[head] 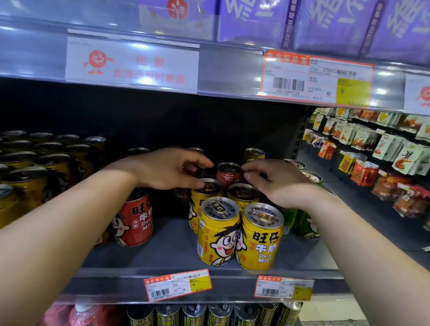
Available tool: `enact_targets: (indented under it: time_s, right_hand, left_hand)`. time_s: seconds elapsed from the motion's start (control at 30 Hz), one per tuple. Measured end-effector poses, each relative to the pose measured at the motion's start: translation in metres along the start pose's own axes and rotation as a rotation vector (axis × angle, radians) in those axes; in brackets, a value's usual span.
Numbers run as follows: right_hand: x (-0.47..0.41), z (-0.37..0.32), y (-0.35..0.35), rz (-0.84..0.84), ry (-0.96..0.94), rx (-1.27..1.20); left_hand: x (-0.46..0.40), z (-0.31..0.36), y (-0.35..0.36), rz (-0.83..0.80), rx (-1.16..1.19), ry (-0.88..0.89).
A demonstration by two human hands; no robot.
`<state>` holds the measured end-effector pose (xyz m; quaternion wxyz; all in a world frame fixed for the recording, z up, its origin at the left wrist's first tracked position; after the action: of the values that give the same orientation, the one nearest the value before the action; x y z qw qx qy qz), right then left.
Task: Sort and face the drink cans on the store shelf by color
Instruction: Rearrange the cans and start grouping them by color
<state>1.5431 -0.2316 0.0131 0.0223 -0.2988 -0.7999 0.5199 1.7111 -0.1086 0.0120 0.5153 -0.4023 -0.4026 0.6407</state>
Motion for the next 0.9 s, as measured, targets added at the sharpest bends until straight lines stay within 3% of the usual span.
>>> enact_targets:
  time_s: [0.17,0.47,0.63,0.9]
  right_hand:
    - [0.003,0.001,0.002,0.003,-0.007,-0.044]
    - [-0.014,0.000,0.001,0.020,-0.028,-0.090]
    - [-0.038,0.000,0.002,-0.014,-0.099,0.058]
    - [-0.063,0.003,0.022,-0.145,-0.038,0.260]
  left_hand:
    - [-0.026,-0.002,-0.005,0.132,0.046,0.034]
    - [-0.024,0.001,0.009,-0.008,0.020,0.061]
    - [-0.027,0.008,0.002,0.146,-0.084,0.122]
    - [-0.032,0.005,0.010,0.095,-0.178,0.020]
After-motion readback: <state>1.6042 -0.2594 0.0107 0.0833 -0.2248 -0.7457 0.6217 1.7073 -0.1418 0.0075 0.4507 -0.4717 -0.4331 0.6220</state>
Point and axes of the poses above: each hand's wrist, its own x-axis away from the middle knuckle, its own y-axis out of the palm, z = x × y, the point moved 5 cm from there along -x, towards the middle knuckle, and after that the axes turned 12 degrees about -x, right-handed, at the moved point
